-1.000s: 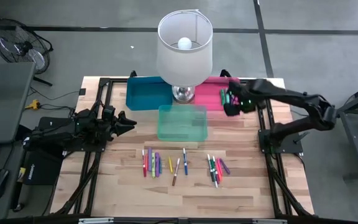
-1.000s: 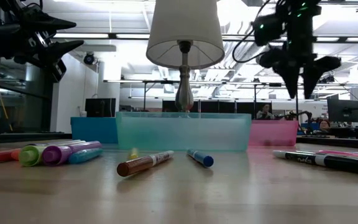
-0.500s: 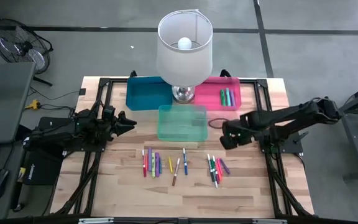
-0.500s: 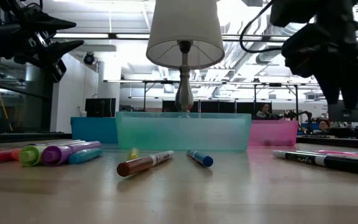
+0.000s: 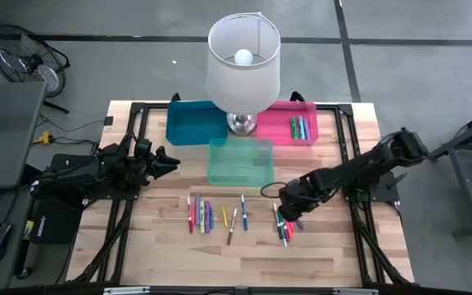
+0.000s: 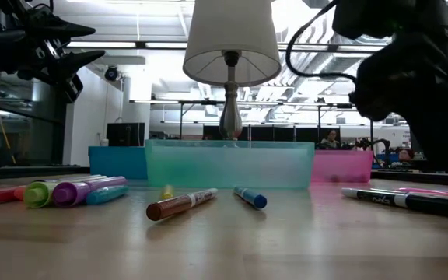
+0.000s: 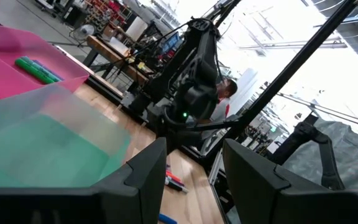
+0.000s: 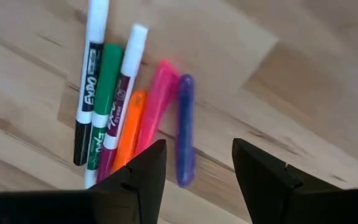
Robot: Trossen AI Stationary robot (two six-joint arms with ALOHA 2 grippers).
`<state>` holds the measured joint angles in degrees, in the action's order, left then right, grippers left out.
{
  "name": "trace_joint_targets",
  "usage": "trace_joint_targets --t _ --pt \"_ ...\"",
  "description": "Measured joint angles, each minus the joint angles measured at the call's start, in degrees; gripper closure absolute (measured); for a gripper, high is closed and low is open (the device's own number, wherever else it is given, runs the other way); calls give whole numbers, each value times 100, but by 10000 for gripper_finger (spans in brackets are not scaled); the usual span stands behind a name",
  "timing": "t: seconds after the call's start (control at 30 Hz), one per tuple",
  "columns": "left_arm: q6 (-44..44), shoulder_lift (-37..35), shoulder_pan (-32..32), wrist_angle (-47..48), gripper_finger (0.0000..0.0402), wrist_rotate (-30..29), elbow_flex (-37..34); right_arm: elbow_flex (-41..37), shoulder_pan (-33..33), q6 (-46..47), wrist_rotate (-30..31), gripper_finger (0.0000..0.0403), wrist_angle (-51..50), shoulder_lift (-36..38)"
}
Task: Pick & Place Markers
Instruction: Put the dark blue pen into the green bin
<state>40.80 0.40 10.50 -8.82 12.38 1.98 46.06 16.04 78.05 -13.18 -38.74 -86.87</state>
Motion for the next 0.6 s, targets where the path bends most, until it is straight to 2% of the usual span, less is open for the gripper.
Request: trace_joint_targets --t 0.2,0.6 --pt "1 -1 -1 0 246 0 0 0 147 122 16 231 65 -279" --pt "2 0 0 0 246 0 0 2 445 110 450 231 91 -286"
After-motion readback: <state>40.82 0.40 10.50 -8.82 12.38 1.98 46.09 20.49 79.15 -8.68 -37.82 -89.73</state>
